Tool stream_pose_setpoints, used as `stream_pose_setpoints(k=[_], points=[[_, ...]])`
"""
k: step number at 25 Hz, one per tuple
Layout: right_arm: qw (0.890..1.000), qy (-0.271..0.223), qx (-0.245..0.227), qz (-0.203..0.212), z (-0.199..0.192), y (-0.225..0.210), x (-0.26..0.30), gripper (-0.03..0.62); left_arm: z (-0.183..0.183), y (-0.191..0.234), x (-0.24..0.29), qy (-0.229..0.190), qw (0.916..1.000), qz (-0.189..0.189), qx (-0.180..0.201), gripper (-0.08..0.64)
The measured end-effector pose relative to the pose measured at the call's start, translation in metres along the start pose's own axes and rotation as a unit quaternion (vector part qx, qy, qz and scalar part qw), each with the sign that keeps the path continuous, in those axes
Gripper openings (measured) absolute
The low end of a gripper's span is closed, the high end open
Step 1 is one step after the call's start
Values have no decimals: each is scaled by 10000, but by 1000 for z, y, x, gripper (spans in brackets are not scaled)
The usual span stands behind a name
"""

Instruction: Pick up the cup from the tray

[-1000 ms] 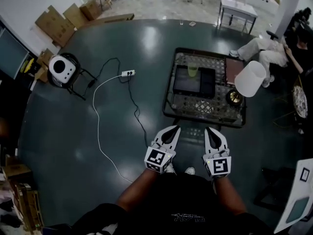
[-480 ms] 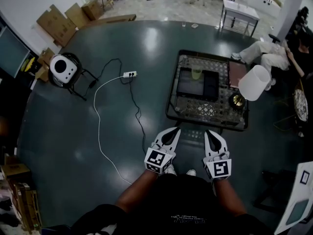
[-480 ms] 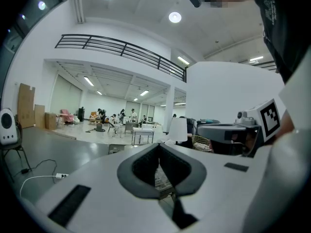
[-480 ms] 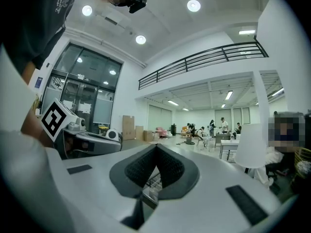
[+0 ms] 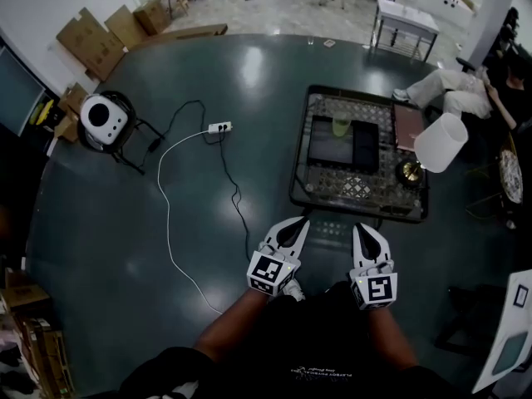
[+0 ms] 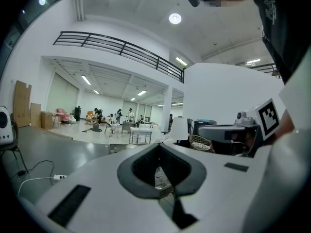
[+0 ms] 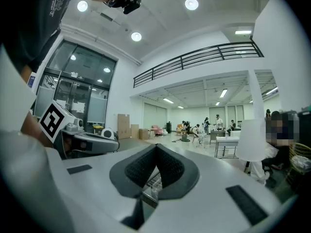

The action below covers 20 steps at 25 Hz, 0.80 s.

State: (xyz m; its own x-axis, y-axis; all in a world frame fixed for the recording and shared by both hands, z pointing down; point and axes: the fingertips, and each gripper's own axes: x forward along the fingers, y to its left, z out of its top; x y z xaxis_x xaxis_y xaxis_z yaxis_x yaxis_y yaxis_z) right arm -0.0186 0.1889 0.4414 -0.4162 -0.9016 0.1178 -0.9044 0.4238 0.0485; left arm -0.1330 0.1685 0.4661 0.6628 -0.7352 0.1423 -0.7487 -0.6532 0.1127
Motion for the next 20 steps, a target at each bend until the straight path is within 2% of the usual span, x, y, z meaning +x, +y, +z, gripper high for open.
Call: stream_pose_setpoints(k=[5, 9, 17, 20], points=[[9997, -21, 218, -72, -4, 5, 6, -2, -3, 12, 0, 38, 10000, -18, -86, 9], [9998, 80, 101, -116, -7, 2, 14, -1, -6, 19, 3, 77, 9998, -7, -157, 9], [9998, -112, 123, -82, 10, -13, 41, -2, 2, 27, 19, 37, 10000, 47, -38, 9], [9999, -120, 110, -44, 6, -21, 48, -2, 5, 29, 30, 42, 10000, 57, -9, 9]])
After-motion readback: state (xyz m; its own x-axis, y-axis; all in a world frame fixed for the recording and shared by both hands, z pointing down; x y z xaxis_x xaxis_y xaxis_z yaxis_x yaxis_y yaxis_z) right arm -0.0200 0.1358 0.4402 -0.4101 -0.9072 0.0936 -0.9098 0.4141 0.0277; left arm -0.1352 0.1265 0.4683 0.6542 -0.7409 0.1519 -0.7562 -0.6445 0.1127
